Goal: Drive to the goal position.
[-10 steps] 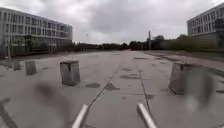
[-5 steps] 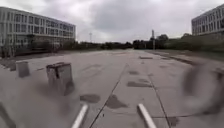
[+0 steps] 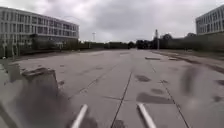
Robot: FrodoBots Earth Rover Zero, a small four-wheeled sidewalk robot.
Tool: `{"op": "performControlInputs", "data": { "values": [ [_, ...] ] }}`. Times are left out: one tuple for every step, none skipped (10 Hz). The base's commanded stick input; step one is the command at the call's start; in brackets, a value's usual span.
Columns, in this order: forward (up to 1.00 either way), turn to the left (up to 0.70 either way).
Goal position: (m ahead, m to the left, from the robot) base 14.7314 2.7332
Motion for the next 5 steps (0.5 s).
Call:
{"op": "performControlInputs", "data": {
  "values": [
    [1.0,-0.27],
    [1.0,-0.27],
    [1.0,-0.27],
    [1.0,-0.27],
    [1.0,-0.27]
  ]
}}
